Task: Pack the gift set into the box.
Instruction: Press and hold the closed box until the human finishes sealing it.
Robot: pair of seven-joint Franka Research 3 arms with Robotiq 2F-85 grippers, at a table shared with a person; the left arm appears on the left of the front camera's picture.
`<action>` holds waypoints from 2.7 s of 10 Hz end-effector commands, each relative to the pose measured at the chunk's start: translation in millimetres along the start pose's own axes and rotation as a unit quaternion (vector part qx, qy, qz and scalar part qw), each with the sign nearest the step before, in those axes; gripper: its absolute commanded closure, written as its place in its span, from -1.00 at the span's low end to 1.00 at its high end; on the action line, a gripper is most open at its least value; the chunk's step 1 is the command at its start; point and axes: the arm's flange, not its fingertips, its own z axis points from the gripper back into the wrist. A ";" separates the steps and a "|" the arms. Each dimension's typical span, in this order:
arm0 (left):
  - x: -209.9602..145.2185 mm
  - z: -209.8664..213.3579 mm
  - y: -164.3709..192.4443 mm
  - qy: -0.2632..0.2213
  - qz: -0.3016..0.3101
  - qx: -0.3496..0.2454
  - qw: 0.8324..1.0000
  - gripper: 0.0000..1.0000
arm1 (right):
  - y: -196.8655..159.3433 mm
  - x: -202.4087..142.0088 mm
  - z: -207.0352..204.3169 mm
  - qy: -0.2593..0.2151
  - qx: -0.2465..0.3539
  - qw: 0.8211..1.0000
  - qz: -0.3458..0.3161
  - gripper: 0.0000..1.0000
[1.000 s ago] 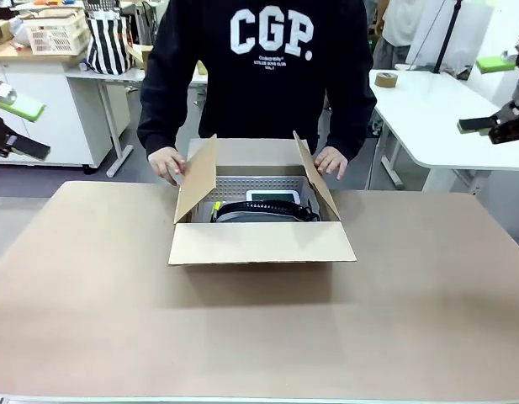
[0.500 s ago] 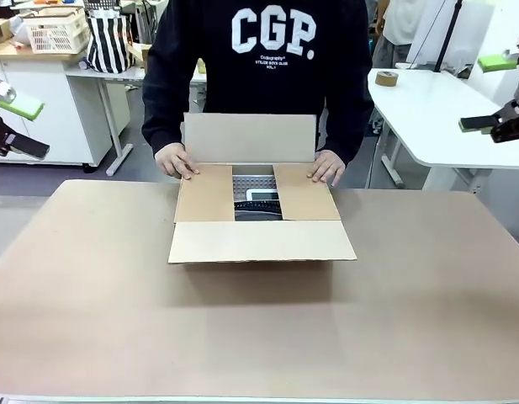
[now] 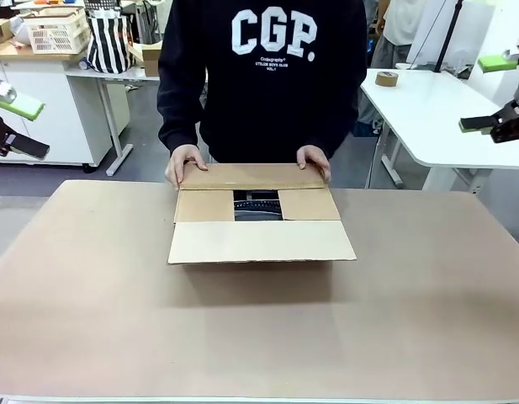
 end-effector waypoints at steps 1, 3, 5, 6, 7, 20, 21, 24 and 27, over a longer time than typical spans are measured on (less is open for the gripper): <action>-0.7 -1.9 -0.6 -0.009 0.005 -0.006 1.000 -1.00 | 1.8 -0.1 -0.6 -0.007 0.006 1.000 -0.004 -1.00; -0.7 -1.9 -0.6 -0.009 0.005 -0.006 1.000 -1.00 | 1.8 -0.1 -0.6 -0.007 0.006 1.000 -0.004 -1.00; -0.7 -1.9 -0.6 -0.009 0.005 -0.006 1.000 -1.00 | 1.8 -0.1 -0.6 -0.007 0.006 1.000 -0.004 -1.00; -0.7 -1.9 -0.6 -0.009 0.005 -0.006 1.000 -1.00 | 1.8 -0.1 -0.6 -0.007 0.006 1.000 -0.004 -1.00; -0.7 -1.9 -0.6 -0.009 0.005 -0.006 1.000 -1.00 | 1.8 -0.1 -0.6 -0.007 0.006 1.000 -0.004 -1.00; -0.7 -1.9 -0.6 -0.009 0.005 -0.006 1.000 -1.00 | 1.8 -0.1 -0.6 -0.007 0.006 1.000 -0.004 -1.00; -0.7 -1.9 -0.6 -0.009 0.005 -0.006 1.000 -1.00 | 1.8 -0.1 -0.6 -0.007 0.006 1.000 -0.004 -1.00; -0.7 -1.9 -0.6 -0.009 0.005 -0.006 1.000 -1.00 | 1.8 -0.1 -0.6 -0.007 0.006 1.000 -0.004 -1.00; -0.7 -1.9 -0.6 -0.009 0.005 -0.006 1.000 -1.00 | 1.8 -0.1 -0.6 -0.007 0.006 1.000 -0.004 -1.00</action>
